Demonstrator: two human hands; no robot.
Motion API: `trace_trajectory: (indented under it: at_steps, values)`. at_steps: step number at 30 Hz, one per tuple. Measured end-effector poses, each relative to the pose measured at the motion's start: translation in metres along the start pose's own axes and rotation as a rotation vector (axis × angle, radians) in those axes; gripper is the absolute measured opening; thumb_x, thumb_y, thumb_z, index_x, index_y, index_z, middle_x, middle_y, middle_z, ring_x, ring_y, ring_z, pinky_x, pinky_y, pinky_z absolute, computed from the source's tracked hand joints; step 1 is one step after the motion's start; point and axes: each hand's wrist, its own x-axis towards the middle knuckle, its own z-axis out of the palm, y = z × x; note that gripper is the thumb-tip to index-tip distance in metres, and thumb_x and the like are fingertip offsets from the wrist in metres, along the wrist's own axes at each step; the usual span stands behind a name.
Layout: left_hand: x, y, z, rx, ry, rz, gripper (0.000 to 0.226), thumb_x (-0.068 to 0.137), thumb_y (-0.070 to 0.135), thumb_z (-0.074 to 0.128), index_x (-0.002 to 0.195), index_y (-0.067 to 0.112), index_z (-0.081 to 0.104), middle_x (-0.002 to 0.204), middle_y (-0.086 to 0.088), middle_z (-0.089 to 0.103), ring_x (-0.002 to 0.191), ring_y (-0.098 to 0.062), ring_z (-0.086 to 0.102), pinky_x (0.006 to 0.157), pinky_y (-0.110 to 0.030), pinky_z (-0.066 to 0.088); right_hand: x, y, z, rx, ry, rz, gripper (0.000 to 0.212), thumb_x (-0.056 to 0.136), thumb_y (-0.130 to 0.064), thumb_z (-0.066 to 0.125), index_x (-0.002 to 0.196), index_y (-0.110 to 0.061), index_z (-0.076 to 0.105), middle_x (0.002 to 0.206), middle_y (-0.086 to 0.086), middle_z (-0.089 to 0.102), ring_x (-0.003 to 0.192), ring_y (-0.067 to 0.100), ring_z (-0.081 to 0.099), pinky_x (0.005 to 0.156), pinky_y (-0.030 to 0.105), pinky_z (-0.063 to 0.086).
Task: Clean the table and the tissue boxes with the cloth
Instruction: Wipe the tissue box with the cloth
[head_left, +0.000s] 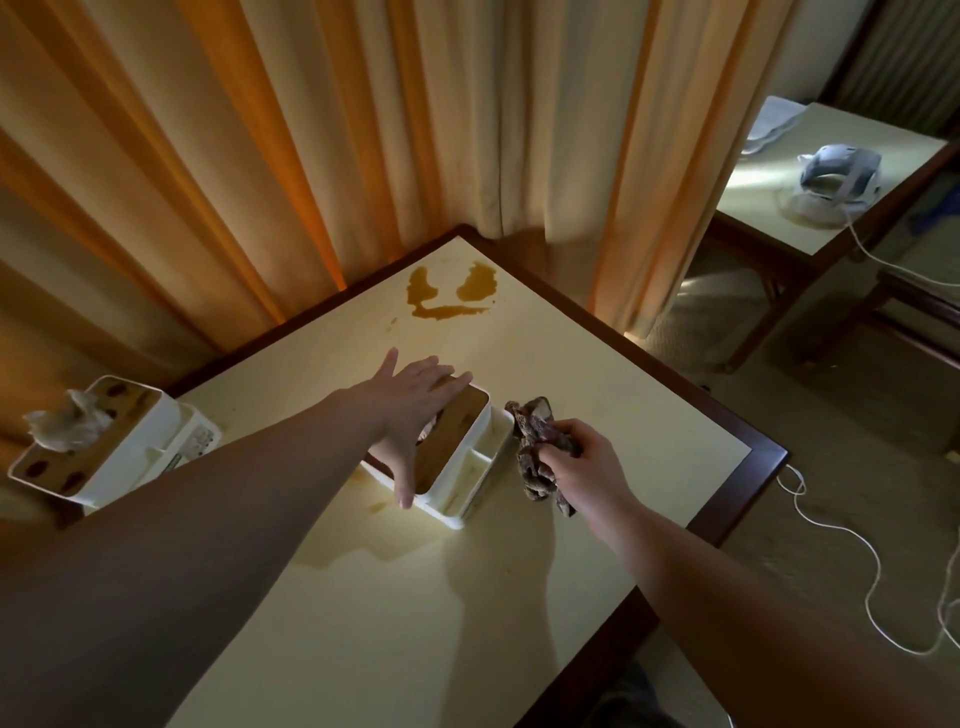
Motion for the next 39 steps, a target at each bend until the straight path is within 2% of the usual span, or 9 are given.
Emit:
trace_trajectory:
  at_steps: [3, 7, 11, 15, 22, 26, 33, 37, 39]
  values:
    - [0.001, 0.003, 0.007, -0.107, 0.034, -0.030, 0.167, 0.037, 0.091, 0.079, 0.158, 0.037, -0.022, 0.171, 0.000, -0.006, 0.158, -0.029, -0.012, 0.121, -0.064, -0.015, 0.007, -0.003, 0.001, -0.045, 0.044, -0.024, 0.012, 0.090, -0.009, 0.069, 0.092, -0.020, 0.074, 0.082, 0.005, 0.076, 0.079, 0.026, 0.074, 0.069, 0.041, 0.063]
    - [0.005, 0.008, 0.016, -0.176, 0.067, -0.062, 0.168, 0.035, 0.093, 0.077, 0.160, 0.034, -0.019, 0.170, 0.002, -0.004, 0.158, -0.028, -0.007, 0.123, -0.062, -0.011, 0.024, -0.008, 0.008, -0.068, 0.078, -0.018, 0.011, 0.093, -0.010, 0.067, 0.098, -0.017, 0.074, 0.081, 0.004, 0.075, 0.072, 0.019, 0.071, 0.057, 0.027, 0.055]
    - [0.009, 0.014, 0.020, -0.208, 0.102, -0.088, 0.167, 0.033, 0.096, 0.073, 0.161, 0.033, -0.014, 0.167, 0.001, 0.001, 0.156, -0.029, 0.000, 0.125, -0.060, -0.007, 0.039, -0.005, 0.019, -0.116, 0.061, -0.011, 0.014, 0.093, -0.019, 0.066, 0.101, -0.026, 0.075, 0.083, -0.003, 0.075, 0.072, 0.021, 0.068, 0.062, 0.031, 0.050]
    - [0.008, 0.015, 0.020, -0.232, 0.097, -0.097, 0.169, 0.031, 0.097, 0.072, 0.160, 0.033, -0.015, 0.166, 0.002, 0.000, 0.156, -0.029, -0.001, 0.125, -0.061, -0.007, 0.022, 0.001, 0.018, -0.067, 0.043, 0.005, 0.015, 0.094, -0.014, 0.065, 0.097, -0.026, 0.074, 0.075, -0.005, 0.073, 0.061, 0.013, 0.065, 0.056, 0.028, 0.049]
    - [0.007, 0.016, 0.016, -0.225, 0.074, -0.091, 0.173, 0.029, 0.097, 0.072, 0.160, 0.029, -0.017, 0.164, 0.000, 0.001, 0.155, -0.030, 0.001, 0.125, -0.062, -0.003, -0.045, 0.039, 0.032, 0.059, -0.003, 0.040, 0.019, 0.094, -0.003, 0.064, 0.094, -0.022, 0.066, 0.080, 0.009, 0.073, 0.062, 0.025, 0.068, 0.047, 0.027, 0.047]
    - [0.008, 0.017, 0.017, -0.253, 0.070, -0.096, 0.173, 0.029, 0.096, 0.074, 0.160, 0.030, -0.018, 0.165, 0.001, 0.000, 0.155, -0.030, 0.000, 0.125, -0.062, -0.003, -0.048, 0.044, 0.034, 0.121, -0.026, 0.087, 0.023, 0.088, 0.000, 0.061, 0.087, -0.022, 0.064, 0.074, 0.011, 0.065, 0.064, 0.028, 0.063, 0.053, 0.041, 0.053]
    - [0.008, 0.019, 0.015, -0.296, 0.070, -0.100, 0.171, 0.030, 0.089, 0.082, 0.161, 0.031, -0.012, 0.164, 0.002, 0.003, 0.154, -0.030, 0.002, 0.126, -0.061, 0.000, 0.000, 0.009, 0.027, -0.008, 0.052, 0.061, 0.019, 0.094, -0.006, 0.056, 0.097, -0.021, 0.067, 0.079, 0.010, 0.071, 0.056, 0.015, 0.062, 0.047, 0.032, 0.048]
    - [0.008, 0.021, 0.017, -0.314, 0.078, -0.113, 0.169, 0.032, 0.089, 0.082, 0.160, 0.033, -0.012, 0.165, 0.002, 0.003, 0.154, -0.030, 0.001, 0.126, -0.059, -0.002, 0.030, -0.006, 0.024, -0.049, 0.063, 0.033, 0.021, 0.093, -0.012, 0.059, 0.101, -0.026, 0.072, 0.090, 0.000, 0.075, 0.085, 0.021, 0.072, 0.075, 0.043, 0.062]
    - [0.008, 0.021, 0.016, -0.319, 0.081, -0.115, 0.168, 0.032, 0.089, 0.082, 0.160, 0.034, -0.012, 0.165, 0.002, 0.004, 0.154, -0.030, 0.002, 0.126, -0.059, -0.002, 0.033, -0.008, 0.023, -0.053, 0.053, 0.038, 0.021, 0.094, -0.015, 0.062, 0.106, -0.027, 0.073, 0.092, -0.002, 0.076, 0.087, 0.023, 0.073, 0.079, 0.050, 0.063]
